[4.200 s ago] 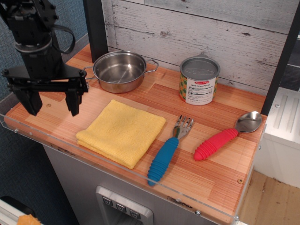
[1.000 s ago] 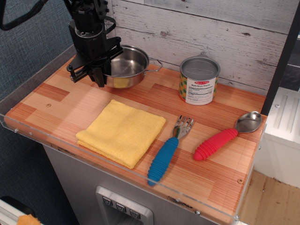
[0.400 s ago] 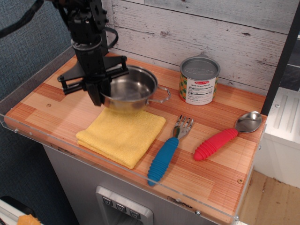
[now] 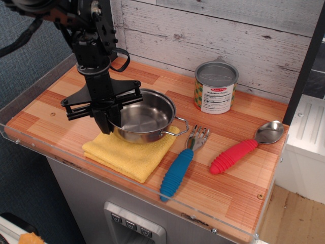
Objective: Place the pot on the yellow towel.
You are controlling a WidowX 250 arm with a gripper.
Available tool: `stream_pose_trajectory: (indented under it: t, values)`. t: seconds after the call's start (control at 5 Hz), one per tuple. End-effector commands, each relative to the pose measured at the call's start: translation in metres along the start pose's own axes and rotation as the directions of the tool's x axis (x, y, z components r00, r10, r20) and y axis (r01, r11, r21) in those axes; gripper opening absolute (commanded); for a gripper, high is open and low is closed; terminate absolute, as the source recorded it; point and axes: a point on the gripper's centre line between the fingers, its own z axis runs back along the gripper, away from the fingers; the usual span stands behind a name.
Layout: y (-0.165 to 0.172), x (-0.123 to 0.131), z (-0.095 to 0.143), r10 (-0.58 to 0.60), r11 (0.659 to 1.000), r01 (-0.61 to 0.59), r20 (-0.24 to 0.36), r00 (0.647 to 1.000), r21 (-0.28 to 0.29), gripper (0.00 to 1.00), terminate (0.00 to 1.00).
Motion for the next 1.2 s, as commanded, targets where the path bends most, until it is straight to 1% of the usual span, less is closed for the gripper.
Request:
stream_pose_trajectory:
  t: [0.0, 0.2, 0.4, 0.6, 0.8, 1.0]
  values:
    - [0.013, 0.001, 0.005, -0.020, 0.999, 0.021, 0.028, 0.999, -0.028, 0.00, 0.00]
    - [0.018, 0.001, -0.004, -0.019, 1.000, 0.019, 0.018, 1.000, -0.007, 0.00, 0.00]
    - [0.020, 0.004, -0.005, 0.001, 1.000, -0.001, 0.029, 1.000, 0.005, 0.00, 0.00]
    - [0.017, 0.005, -0.007, -0.014, 1.000, 0.014, 0.026, 1.000, 0.012, 0.00, 0.00]
    - [0.014, 0.004, -0.002, -0.052, 0.998, 0.052, 0.017, 0.998, 0.022, 1.00, 0.00]
    - [0.017, 0.007, 0.010, -0.049, 0.999, 0.049, 0.016, 0.999, 0.004, 1.00, 0.00]
